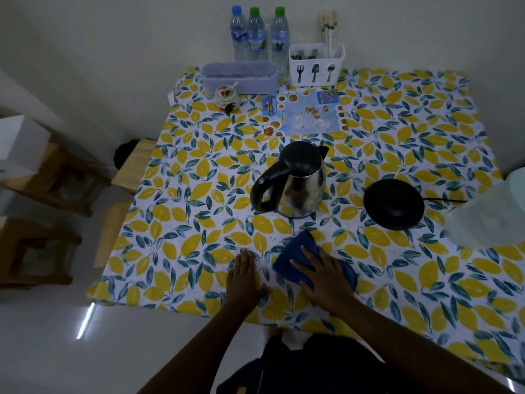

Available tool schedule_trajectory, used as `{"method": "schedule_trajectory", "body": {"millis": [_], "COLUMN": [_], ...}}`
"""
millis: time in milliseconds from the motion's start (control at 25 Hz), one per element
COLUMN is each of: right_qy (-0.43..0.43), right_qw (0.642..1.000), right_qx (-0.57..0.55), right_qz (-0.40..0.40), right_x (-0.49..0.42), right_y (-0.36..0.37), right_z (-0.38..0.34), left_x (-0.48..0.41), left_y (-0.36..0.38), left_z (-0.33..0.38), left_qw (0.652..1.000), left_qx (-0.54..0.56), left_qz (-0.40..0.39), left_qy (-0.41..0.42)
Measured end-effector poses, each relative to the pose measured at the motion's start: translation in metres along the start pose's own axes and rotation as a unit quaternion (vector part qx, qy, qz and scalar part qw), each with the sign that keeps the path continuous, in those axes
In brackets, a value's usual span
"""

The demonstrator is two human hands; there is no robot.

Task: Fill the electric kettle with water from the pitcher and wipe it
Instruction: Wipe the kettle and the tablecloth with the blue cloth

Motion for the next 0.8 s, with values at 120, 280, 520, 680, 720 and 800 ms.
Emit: {"method": "schedule_trajectory", "body": {"millis": [120, 280, 520, 680, 720, 800], "right_qy": [0.095, 0.238, 0.271, 0.139, 0.105, 0.038], "right_qw": [0.995, 0.965, 0.953, 0.984, 0.99, 0.997], "right_qx": [-0.028, -0.082, -0.107, -0.091, -0.081, -0.053], "right_qz": [0.03, 0.072, 0.082, 0.058, 0.054, 0.044], "right_x": [0.016, 0.01, -0.02, -0.047, -0.049, -0.046], "right_y": [-0.008, -0.026, -0.029, -0.023, -0.021, -0.015], "right_z": [0.048, 0.1, 0.048, -0.035, -0.051, -0.067], "left_x": [-0.001, -0.002, -0.003, -0.003, -0.003, -0.003], "left_y": [0.002, 0.005, 0.005, 0.005, 0.006, 0.006], "left_z": [-0.001, -0.002, -0.002, -0.001, -0.002, -0.002], "left_qw": [1.0, 1.0, 1.0, 1.0, 1.0, 1.0], "left_qx": [0.001, -0.004, -0.015, -0.019, -0.02, -0.02], "left_qz": [-0.005, -0.01, -0.007, -0.011, -0.012, -0.013], "left_qy": [0.004, 0.001, -0.001, -0.002, -0.002, 0.0]}}
Point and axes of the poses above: each hand's wrist, its own x-axis away from the middle knuckle, its own y-axis out of the palm, z = x × y, the point moved 10 cm from there along -x, towards the middle knuckle
